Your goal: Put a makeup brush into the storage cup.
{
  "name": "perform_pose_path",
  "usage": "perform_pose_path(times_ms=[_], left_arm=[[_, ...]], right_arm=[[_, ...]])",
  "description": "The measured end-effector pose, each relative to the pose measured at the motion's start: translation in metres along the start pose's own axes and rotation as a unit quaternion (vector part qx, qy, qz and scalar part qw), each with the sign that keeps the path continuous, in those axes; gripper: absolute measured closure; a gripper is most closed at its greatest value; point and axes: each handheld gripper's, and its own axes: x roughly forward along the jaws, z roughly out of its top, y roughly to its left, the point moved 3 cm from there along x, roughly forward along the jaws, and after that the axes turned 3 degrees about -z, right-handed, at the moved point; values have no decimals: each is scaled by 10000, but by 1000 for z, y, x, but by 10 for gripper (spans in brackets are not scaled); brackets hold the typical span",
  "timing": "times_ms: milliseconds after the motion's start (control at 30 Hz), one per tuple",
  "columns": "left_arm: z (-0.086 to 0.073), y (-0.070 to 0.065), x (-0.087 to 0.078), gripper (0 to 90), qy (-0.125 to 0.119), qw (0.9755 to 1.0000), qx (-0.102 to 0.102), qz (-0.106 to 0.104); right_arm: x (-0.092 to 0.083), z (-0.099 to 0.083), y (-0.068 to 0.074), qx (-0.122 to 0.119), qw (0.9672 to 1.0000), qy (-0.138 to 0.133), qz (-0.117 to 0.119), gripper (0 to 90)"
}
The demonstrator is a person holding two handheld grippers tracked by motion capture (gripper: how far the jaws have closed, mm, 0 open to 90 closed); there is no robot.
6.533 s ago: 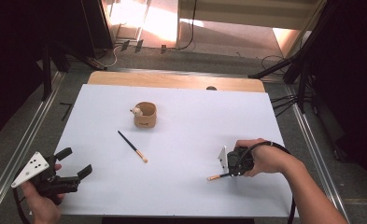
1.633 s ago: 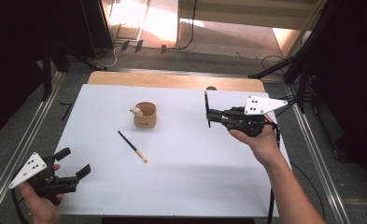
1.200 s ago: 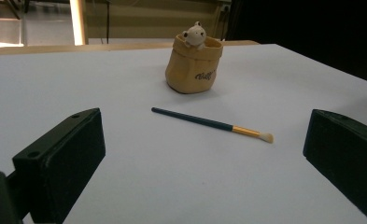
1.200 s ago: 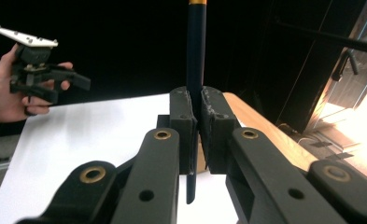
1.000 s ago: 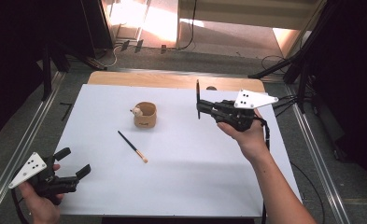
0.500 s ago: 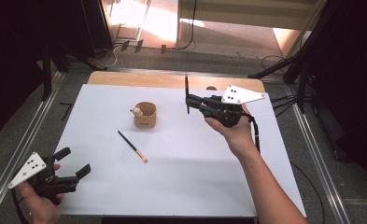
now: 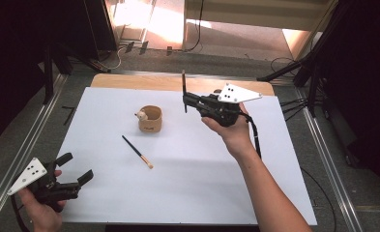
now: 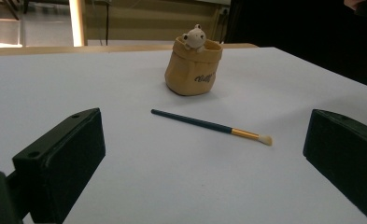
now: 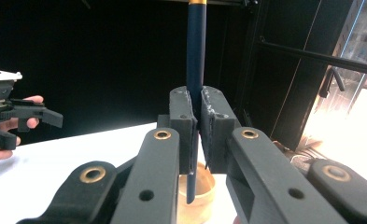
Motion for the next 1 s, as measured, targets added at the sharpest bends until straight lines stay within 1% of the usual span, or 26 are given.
perform_pose_path(times_ms=[167,300,500,833,933,1000], left_arm=[[0,0,0,0,2,10000,-4,-5],[0,0,0,0,6,10000,1,-9],[0,-1,0,0,-6,10000,1,-23],[0,-1,0,0,0,10000,17,-42],[0,-2,1,0,-14,10000,0,-48],[0,-2,1,0,-12,10000,-10,-60]], right_arm=[[6,2,1,9,10000,-23,19,854],[15,2,1,41,10000,-42,-69,855],[23,2,1,120,9999,-85,-81,855],[40,-8,-1,232,9996,-34,-134,855],[47,-11,-1,287,9995,-25,-144,854],[48,-12,-1,300,9995,-19,-138,855]])
